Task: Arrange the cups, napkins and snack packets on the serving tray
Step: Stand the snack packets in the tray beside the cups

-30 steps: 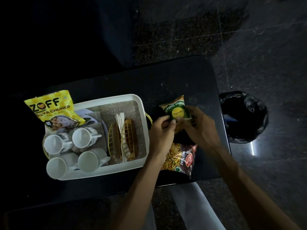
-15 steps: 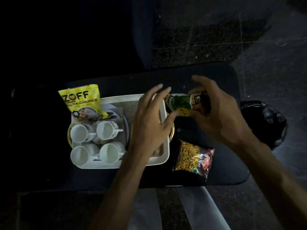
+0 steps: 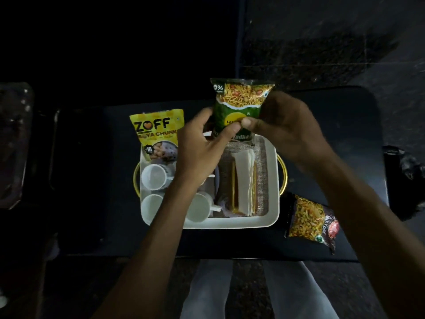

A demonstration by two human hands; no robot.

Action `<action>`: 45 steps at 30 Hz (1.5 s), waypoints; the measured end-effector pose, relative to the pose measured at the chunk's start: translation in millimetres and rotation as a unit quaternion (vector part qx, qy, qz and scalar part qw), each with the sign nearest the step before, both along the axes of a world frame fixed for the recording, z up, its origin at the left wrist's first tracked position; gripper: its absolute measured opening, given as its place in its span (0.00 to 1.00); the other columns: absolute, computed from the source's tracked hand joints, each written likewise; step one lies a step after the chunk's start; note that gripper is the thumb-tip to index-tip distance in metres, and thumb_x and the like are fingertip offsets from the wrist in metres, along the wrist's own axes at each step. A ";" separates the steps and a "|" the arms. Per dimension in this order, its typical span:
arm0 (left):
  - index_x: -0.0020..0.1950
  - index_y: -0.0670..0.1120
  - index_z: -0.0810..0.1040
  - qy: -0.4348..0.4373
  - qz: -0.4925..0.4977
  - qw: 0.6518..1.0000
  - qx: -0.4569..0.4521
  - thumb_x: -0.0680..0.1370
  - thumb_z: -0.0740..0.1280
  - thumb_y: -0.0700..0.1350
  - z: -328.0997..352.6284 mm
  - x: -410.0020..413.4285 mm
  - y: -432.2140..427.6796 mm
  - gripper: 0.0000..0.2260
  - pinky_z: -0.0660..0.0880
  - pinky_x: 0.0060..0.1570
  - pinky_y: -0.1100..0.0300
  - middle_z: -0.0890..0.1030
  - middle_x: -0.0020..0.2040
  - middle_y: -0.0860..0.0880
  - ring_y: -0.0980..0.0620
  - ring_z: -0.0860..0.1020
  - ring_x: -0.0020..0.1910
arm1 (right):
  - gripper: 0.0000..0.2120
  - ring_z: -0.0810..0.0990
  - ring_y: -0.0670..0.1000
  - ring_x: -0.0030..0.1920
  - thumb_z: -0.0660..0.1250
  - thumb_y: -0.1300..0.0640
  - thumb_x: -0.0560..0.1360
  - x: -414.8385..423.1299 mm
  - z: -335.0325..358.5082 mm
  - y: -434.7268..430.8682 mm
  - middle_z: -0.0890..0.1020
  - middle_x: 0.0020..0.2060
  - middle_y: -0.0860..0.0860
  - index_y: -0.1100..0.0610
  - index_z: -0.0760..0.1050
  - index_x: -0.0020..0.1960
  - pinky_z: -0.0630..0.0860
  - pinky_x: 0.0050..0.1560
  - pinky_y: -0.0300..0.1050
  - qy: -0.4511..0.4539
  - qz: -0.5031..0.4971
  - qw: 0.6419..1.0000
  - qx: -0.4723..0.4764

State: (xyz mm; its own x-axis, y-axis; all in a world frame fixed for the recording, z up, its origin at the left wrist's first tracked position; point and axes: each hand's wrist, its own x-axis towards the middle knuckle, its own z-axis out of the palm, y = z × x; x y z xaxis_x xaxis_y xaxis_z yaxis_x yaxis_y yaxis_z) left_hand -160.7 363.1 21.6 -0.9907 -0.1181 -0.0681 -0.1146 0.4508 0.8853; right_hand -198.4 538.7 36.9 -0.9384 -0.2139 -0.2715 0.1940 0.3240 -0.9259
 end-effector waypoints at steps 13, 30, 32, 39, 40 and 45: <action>0.71 0.44 0.76 -0.158 0.062 0.985 -0.017 0.81 0.67 0.49 -53.1 6.9 -49.7 0.19 0.79 0.59 0.52 0.83 0.63 0.47 0.50 0.81 0.62 | 0.15 0.78 0.48 0.49 0.72 0.52 0.74 -11.4 -79.4 -97.5 0.81 0.50 0.48 0.57 0.78 0.58 0.69 0.42 0.26 -0.066 -0.044 0.975 0.207; 0.75 0.44 0.71 -0.179 0.066 0.981 -0.028 0.83 0.64 0.48 -35.5 19.5 -47.0 0.21 0.77 0.63 0.53 0.82 0.65 0.48 0.51 0.79 0.64 | 0.23 0.77 0.56 0.61 0.70 0.50 0.76 5.2 -56.1 -83.8 0.79 0.62 0.58 0.60 0.73 0.67 0.72 0.52 0.43 0.036 -0.049 0.945 0.322; 0.77 0.44 0.68 -0.138 0.057 0.987 -0.063 0.83 0.64 0.48 -22.7 27.8 -37.5 0.23 0.73 0.67 0.59 0.78 0.70 0.46 0.50 0.76 0.68 | 0.26 0.71 0.57 0.68 0.66 0.48 0.78 22.0 -45.3 -67.2 0.74 0.67 0.58 0.59 0.68 0.72 0.70 0.60 0.44 0.063 -0.073 0.934 0.344; 0.72 0.41 0.74 -0.018 -0.077 0.991 -0.104 0.82 0.66 0.45 1.4 66.0 35.8 0.19 0.70 0.72 0.52 0.77 0.71 0.45 0.48 0.74 0.72 | 0.29 0.62 0.55 0.74 0.59 0.46 0.80 105.5 -49.5 8.7 0.66 0.73 0.56 0.59 0.61 0.76 0.67 0.71 0.52 -0.061 -0.082 0.936 0.337; 0.72 0.42 0.75 -0.025 -0.097 0.990 -0.101 0.82 0.66 0.45 0.1 74.2 48.3 0.19 0.68 0.74 0.53 0.78 0.70 0.46 0.48 0.75 0.71 | 0.27 0.64 0.55 0.73 0.59 0.47 0.81 118.7 -52.2 20.5 0.68 0.72 0.57 0.59 0.62 0.75 0.67 0.70 0.51 -0.066 -0.081 0.937 0.334; 0.72 0.43 0.74 -0.099 -0.186 0.974 -0.087 0.82 0.64 0.45 -17.9 126.6 103.6 0.18 0.69 0.67 0.67 0.79 0.68 0.46 0.52 0.76 0.68 | 0.24 0.66 0.51 0.69 0.62 0.49 0.81 180.9 -68.5 69.7 0.70 0.70 0.53 0.56 0.66 0.74 0.69 0.67 0.44 -0.077 -0.055 0.939 0.329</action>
